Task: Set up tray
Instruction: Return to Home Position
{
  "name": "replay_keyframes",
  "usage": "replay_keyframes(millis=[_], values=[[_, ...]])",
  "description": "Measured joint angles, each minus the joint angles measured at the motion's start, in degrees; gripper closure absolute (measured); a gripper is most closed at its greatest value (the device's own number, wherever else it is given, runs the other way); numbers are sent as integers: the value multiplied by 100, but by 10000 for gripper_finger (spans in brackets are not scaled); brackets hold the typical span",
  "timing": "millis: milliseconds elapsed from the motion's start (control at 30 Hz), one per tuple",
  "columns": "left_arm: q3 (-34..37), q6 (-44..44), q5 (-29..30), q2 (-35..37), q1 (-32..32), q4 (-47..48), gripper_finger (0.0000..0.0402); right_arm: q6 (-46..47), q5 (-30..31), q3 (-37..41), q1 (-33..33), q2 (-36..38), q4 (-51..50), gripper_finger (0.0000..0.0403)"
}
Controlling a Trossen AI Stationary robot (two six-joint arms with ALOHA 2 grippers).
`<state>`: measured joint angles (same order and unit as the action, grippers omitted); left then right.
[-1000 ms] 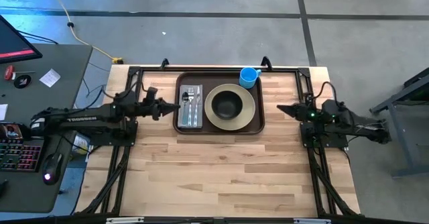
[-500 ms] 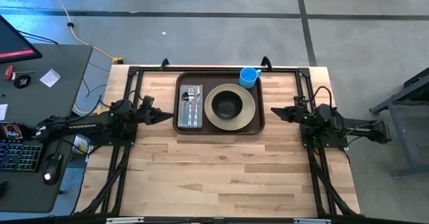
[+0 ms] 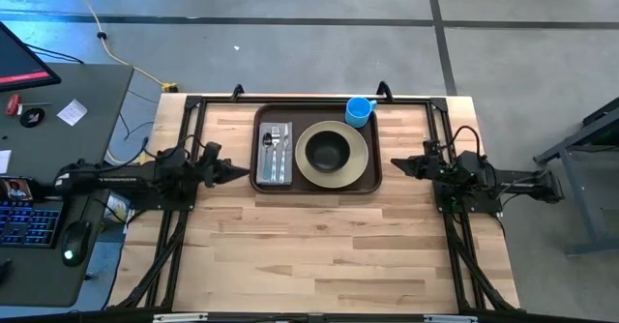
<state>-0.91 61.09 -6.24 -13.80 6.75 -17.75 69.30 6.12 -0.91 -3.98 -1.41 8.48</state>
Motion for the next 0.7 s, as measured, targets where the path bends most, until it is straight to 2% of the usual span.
replay_keyframes(millis=[167,233,333,433,567,700], values=[[2,-735,146,-1,-399,327,372,-499,727,-2,265,0,-141,403],[2,-1264,172,0,-454,760,365,-788,840,-3,294,0,-221,403],[4,-2324,508,-6,-449,1433,354,-1371,844,-4,295,0,-401,403],[-10,-3487,847,-73,-451,1711,348,-2707,842,-20,294,-2,-614,402],[-37,-5463,1307,-177,-451,1773,346,-5085,655,-26,296,-57,-659,402],[-44,-5811,1419,-179,-451,1771,345,-5912,380,-26,301,-50,-684,402]])
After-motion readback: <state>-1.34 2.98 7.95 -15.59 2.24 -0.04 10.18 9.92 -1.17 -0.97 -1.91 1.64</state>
